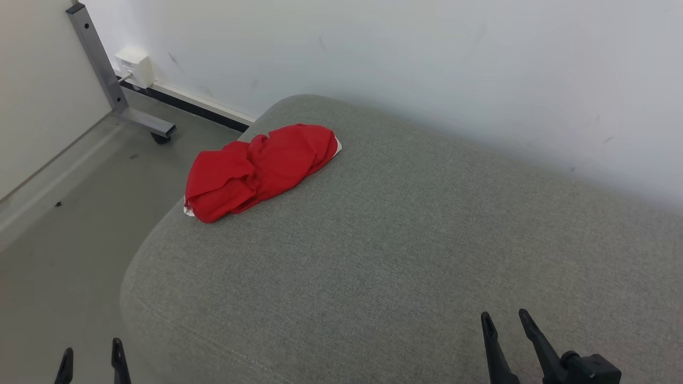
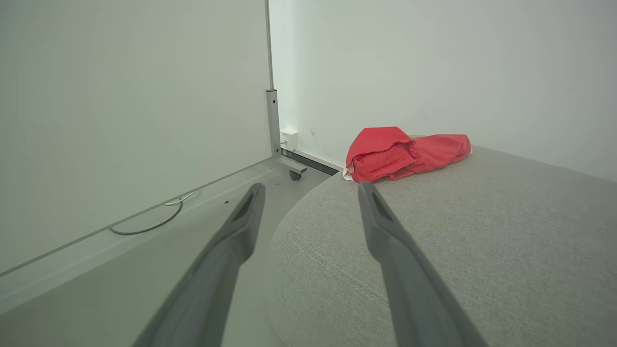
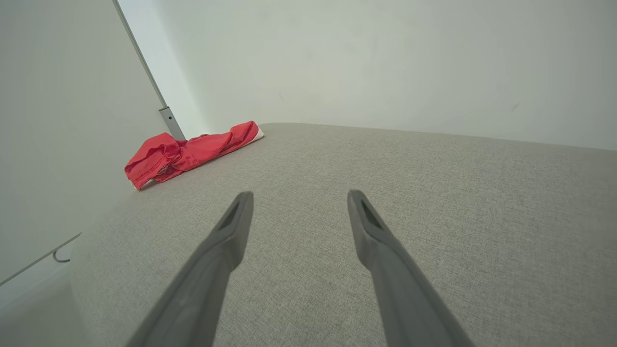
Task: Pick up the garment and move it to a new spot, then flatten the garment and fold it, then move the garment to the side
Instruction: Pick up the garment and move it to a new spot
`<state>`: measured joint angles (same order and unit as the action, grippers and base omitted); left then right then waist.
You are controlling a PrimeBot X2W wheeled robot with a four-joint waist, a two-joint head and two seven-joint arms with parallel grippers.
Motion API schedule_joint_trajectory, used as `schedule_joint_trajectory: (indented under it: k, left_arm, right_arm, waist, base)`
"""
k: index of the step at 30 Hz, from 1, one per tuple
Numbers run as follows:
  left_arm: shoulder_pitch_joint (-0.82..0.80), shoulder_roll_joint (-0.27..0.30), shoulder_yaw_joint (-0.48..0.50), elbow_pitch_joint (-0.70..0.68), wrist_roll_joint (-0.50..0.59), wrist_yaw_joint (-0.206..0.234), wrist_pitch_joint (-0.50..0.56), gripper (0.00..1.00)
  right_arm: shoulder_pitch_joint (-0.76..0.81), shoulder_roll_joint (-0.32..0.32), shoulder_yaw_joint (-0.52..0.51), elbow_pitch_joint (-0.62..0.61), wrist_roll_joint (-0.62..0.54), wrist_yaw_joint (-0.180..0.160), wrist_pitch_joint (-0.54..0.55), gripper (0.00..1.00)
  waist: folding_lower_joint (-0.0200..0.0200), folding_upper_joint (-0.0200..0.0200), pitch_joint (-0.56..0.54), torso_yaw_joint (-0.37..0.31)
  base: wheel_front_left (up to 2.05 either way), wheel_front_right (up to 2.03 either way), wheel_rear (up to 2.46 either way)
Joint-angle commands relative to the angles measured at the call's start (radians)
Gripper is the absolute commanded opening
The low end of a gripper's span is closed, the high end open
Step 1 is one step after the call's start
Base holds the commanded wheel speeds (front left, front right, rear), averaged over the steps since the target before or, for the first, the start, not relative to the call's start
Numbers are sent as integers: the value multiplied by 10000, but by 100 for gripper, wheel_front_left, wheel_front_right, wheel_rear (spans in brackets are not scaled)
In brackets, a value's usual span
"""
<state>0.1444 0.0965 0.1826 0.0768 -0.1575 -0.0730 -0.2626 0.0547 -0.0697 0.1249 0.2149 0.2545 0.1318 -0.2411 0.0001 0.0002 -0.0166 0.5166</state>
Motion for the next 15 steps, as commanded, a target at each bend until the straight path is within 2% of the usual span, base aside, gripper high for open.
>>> schedule_joint_trajectory:
  k: [1, 11, 15]
  left_arm:
    - [129, -45, 45, -64, 1, 11, -31, 100]
    - [-86, -60, 71, 21, 23, -51, -29, 100]
    - [-554, 185, -105, 366, 23, -146, 54, 100]
  right_arm:
    - [-98, -70, 33, 39, 75, -24, -33, 100]
    - [-92, -136, -88, 279, 183, -24, -151, 100]
    - [163, -87, -359, 218, 87, -24, -172, 100]
  waist:
    - [-1, -2, 53, 46]
    - [-1, -2, -101, -72]
    - [-1, -2, -281, -213]
  base:
    - [0, 0, 0]
    - [0, 0, 0]
    - [0, 0, 0]
